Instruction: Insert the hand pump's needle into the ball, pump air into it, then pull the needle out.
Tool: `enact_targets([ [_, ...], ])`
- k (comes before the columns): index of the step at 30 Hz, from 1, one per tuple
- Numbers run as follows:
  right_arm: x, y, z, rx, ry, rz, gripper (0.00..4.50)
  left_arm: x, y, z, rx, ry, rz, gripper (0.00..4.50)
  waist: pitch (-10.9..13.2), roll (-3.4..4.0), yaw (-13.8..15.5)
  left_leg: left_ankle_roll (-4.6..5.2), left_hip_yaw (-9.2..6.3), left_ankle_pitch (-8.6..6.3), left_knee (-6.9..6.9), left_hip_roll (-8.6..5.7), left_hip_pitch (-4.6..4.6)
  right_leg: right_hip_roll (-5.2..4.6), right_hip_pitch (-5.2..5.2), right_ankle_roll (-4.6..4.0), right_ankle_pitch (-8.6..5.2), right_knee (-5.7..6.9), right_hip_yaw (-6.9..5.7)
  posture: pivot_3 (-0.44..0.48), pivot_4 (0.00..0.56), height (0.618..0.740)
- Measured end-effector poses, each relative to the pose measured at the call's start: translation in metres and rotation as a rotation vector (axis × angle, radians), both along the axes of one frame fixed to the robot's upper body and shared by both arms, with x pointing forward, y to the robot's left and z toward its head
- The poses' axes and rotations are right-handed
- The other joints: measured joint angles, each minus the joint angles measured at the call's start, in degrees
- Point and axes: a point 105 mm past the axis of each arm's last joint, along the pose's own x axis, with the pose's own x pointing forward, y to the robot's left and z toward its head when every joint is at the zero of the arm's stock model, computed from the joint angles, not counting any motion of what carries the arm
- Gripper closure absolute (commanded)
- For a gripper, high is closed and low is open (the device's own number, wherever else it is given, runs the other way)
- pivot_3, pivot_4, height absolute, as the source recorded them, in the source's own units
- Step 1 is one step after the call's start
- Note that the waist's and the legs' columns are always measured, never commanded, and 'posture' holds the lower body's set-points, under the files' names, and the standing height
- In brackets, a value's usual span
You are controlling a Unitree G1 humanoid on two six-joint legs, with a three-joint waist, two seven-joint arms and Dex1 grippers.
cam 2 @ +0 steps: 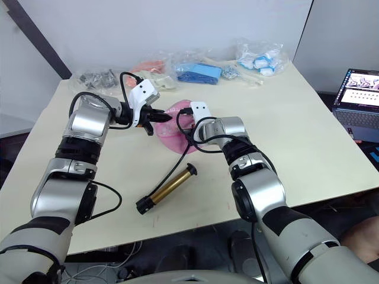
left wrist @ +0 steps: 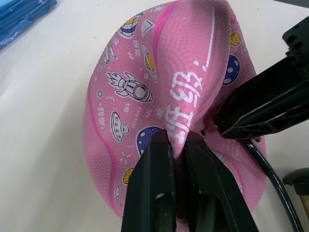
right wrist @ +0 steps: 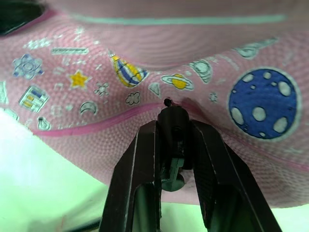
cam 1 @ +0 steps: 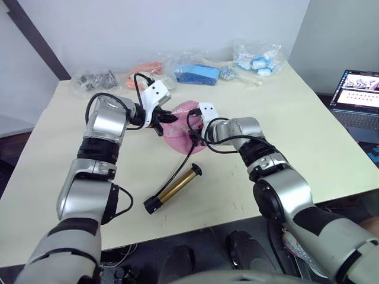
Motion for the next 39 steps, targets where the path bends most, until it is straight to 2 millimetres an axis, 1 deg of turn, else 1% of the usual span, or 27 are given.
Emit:
enact_targets([
  [10,-0.009,0.001,0.002,-0.151,-0.138,0.095,4.1,0.001,-0.004,0.0,-0.006,-0.005,-0.014,4.5,0.0,0.03,0.5,-0.01,0.02,0.0,-0.11,-0.07,-0.06,-0.13,0.01,0.02,0.01,-0.26,-0.01,0.0,0.15,0.74],
  [12,-0.011,-0.001,0.003,-0.169,-0.15,0.108,3.09,0.001,-0.006,0.0,-0.007,-0.008,-0.02,4.5,0.0,0.03,0.8,-0.01,0.02,0.0,-0.15,-0.07,-0.06,-0.13,0.01,0.02,0.01,-0.3,-0.01,0.0,0.15,0.74],
  [13,-0.012,-0.002,0.006,-0.173,-0.171,0.117,3.02,0.0,-0.011,-0.002,-0.013,0.001,-0.04,4.5,0.0,0.06,1.1,-0.01,0.02,0.0,-0.19,-0.07,-0.08,-0.13,0.0,0.02,0.01,-0.33,-0.01,0.0,0.15,0.74],
  [15,-0.013,-0.003,0.007,-0.187,-0.185,0.117,2.14,0.0,-0.015,-0.002,-0.014,0.0,-0.053,4.5,0.1,0.13,1.8,-0.02,-0.01,0.0,-0.26,-0.08,-0.25,-0.14,-0.17,0.02,-0.01,-0.36,-0.04,0.0,0.15,0.74],
  [16,-0.013,-0.003,0.009,-0.182,-0.188,0.117,1.85,0.0,-0.014,-0.002,-0.014,-0.002,-0.052,4.5,0.1,0.13,1.9,-0.02,-0.01,0.0,-0.26,-0.08,-0.29,-0.14,-0.21,0.02,-0.01,-0.36,-0.05,0.0,0.15,0.74],
  [17,-0.014,-0.003,0.01,-0.176,-0.192,0.115,1.46,0.0,-0.015,-0.001,-0.015,-0.006,-0.055,4.5,0.1,0.13,2.2,-0.03,-0.02,0.0,-0.27,-0.09,-0.47,-0.18,-0.35,0.01,0.0,-0.37,-0.06,0.0,0.15,0.74],
  [20,-0.018,-0.009,0.014,-0.159,-0.211,0.1,1.46,0.001,-0.019,0.002,-0.02,-0.015,-0.071,4.5,0.1,0.13,2.9,-0.18,-0.07,0.08,-0.26,-0.18,-0.9,-0.33,-0.75,0.0,0.01,-0.36,-0.07,0.0,0.15,0.74],
  [21,-0.021,-0.015,0.017,-0.154,-0.222,0.091,1.46,0.001,-0.022,0.003,-0.025,-0.018,-0.083,4.5,0.1,0.14,3.1,-0.31,-0.11,0.15,-0.27,-0.23,-1.09,-0.39,-0.91,-0.14,0.1,-0.35,-0.09,0.0,0.15,0.74],
  [23,-0.027,-0.02,0.017,-0.151,-0.223,0.085,1.46,0.0,-0.023,0.003,-0.03,-0.018,-0.092,4.5,0.1,0.15,3.5,-0.32,-0.26,0.16,-0.28,-0.33,-1.22,-0.58,-0.93,-0.18,0.11,-0.38,-0.3,0.0,0.15,0.74],
  [24,-0.037,-0.025,0.018,-0.141,-0.229,0.084,1.46,0.0,-0.025,0.004,-0.037,-0.02,-0.1,4.5,0.1,0.16,3.9,-0.32,-0.5,0.16,-0.28,-0.44,-1.4,-0.73,-1.02,-0.11,0.06,-0.4,-0.42,0.0,0.15,0.74],
  [25,-0.038,-0.025,0.018,-0.14,-0.229,0.085,1.46,0.0,-0.025,0.004,-0.037,-0.02,-0.1,4.5,0.1,0.16,4.0,-0.32,-0.52,0.16,-0.28,-0.46,-1.41,-0.75,-1.03,-0.1,0.05,-0.41,-0.42,0.0,0.15,0.74],
  [30,-0.059,-0.042,0.029,-0.124,-0.273,0.056,1.46,0.0,-0.029,0.003,-0.038,-0.022,-0.115,4.5,0.1,0.18,4.7,-0.32,-0.73,0.16,-0.28,-0.88,-1.54,-1.16,-1.05,0.15,-0.09,-0.45,-0.51,0.0,0.15,0.74],
  [32,-0.064,-0.044,0.035,-0.123,-0.293,0.043,1.46,0.0,-0.029,0.003,-0.037,-0.022,-0.117,4.5,0.1,0.18,4.7,-0.32,-0.74,0.16,-0.28,-0.94,-1.55,-1.21,-1.04,0.17,-0.1,-0.45,-0.51,0.0,0.15,0.74],
  [33,-0.066,-0.049,0.042,-0.125,-0.315,0.019,1.46,0.0,-0.029,0.003,-0.036,-0.023,-0.117,4.5,0.1,0.18,4.7,-0.32,-0.8,0.16,-0.28,-0.95,-1.55,-1.21,-1.04,0.18,-0.1,-0.44,-0.56,0.0,0.15,0.74],
  [34,-0.067,-0.049,0.043,-0.125,-0.318,0.017,1.46,0.0,-0.029,0.003,-0.036,-0.022,-0.117,4.5,0.1,0.17,4.7,-0.32,-0.82,0.16,-0.28,-0.95,-1.55,-1.21,-1.04,0.18,-0.1,-0.44,-0.57,0.0,0.15,0.74],
  [36,-0.067,-0.058,0.046,-0.126,-0.313,-0.04,1.46,0.0,-0.03,0.003,-0.036,-0.023,-0.117,4.5,0.1,0.17,4.7,-0.32,-0.91,0.17,-0.28,-0.95,-1.56,-1.2,-1.02,0.17,-0.11,-0.43,-0.65,0.0,0.15,0.74],
  [39,-0.066,-0.063,0.042,-0.116,-0.276,-0.095,1.46,0.0,-0.029,0.002,-0.036,-0.023,-0.117,4.5,0.1,0.18,4.7,-0.32,-0.91,0.17,-0.28,-0.96,-1.55,-1.2,-1.02,0.17,-0.1,-0.42,-0.65,0.0,0.15,0.74],
])
